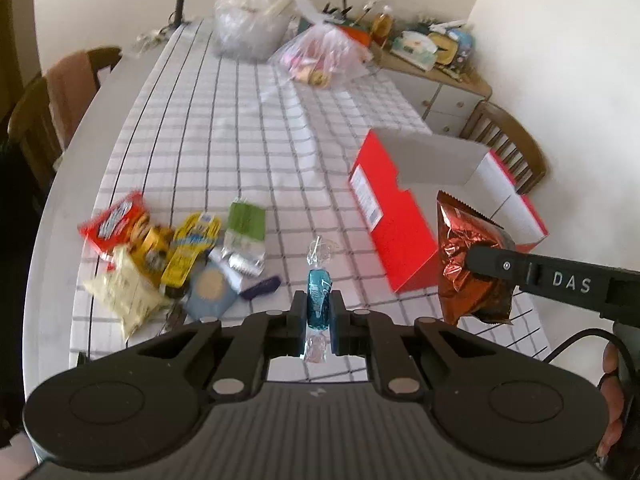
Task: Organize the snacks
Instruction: 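Carry the chip bag and blue candy over the red box with both tools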
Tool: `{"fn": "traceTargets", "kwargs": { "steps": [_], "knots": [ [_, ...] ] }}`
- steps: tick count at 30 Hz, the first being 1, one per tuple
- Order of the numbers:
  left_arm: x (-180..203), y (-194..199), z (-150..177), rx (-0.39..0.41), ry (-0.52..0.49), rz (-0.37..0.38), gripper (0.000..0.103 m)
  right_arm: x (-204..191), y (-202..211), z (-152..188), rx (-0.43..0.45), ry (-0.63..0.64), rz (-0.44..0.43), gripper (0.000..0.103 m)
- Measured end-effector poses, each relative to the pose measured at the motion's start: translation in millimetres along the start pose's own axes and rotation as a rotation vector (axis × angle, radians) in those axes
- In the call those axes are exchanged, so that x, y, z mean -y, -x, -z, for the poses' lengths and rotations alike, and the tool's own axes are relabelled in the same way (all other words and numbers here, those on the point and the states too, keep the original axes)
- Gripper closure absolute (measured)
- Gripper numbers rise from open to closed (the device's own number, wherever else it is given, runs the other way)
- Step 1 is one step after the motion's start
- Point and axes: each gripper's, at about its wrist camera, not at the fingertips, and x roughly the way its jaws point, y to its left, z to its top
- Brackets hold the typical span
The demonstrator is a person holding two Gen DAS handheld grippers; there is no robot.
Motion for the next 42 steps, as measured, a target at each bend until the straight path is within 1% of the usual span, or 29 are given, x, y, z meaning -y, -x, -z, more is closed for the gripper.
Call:
{"fn": "traceTargets", "kwargs": {
  "steps": [4, 11, 21, 27, 31, 35, 42],
  "knots": [
    [21.8, -1.5, -16.2, 0.013, -0.021, 0.002, 0.092, 19.0, 4.0, -10.7, 0.017, 0.005, 0.008, 0.074],
    [73.5, -23.9, -46.7, 0.023, -0.049, 0.000, 0.092, 70.3, -0.3, -35.9, 0.023, 0.019, 0.022, 0.074],
    [145.9, -81.9, -85.4, -0.016, -0.054, -0.028, 0.092, 148.5, -33.0, -69.0, -0.008, 0.047, 0.040, 0.073],
    [176.7, -122.8, -100.3, -0.059, -0.049, -0.052, 0.092, 188.1, -59.0, -82.9, -0.042, 0.068, 0.039, 0.073],
    [191.5, -151.1, -106.8, -0.096, -0.043, -0.072, 0.092, 202.7, -80.9, -88.4, -0.084, 0.095, 0.031, 0.073],
    [198.3, -180.1, -112.1, -0.137, -0.029, -0.101, 0.092, 203.6, -103.4, -87.8, -0.129, 0.138, 0.003, 0.073],
    [197.9, -222.5, -117.2, -0.209, -0.003, -0.156, 0.092, 199.3, -132.6, -84.4, -0.189, 0.211, -0.025, 0.073]
  ]
}}
